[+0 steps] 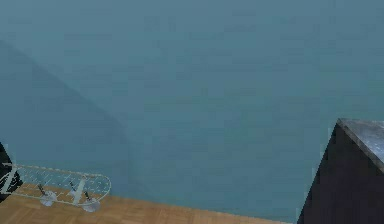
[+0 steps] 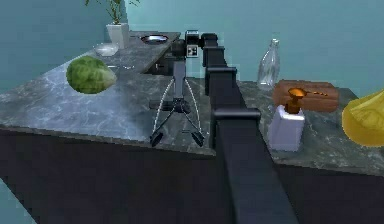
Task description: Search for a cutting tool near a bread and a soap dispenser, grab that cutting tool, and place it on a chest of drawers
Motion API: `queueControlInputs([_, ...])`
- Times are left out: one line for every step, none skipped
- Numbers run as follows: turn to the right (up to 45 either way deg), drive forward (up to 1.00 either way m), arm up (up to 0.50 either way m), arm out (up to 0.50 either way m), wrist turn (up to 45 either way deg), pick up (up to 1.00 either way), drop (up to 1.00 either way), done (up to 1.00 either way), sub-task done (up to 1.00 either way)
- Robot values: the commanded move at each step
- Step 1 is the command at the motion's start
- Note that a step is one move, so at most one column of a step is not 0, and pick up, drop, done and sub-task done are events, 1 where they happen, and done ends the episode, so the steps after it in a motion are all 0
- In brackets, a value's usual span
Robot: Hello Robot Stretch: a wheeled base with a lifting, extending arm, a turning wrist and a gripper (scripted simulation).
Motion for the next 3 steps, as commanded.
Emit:
queueControlInputs([0.0,0.0,0.0,0.0,45.0,0.0,0.0,0.0,0.0])
queueControlInputs([0.0,0.0,0.0,0.0,45.0,0.0,0.0,0.0,0.0])
queueControlInputs([0.0,0.0,0.0,0.0,45.0,0.0,0.0,0.0,0.0])
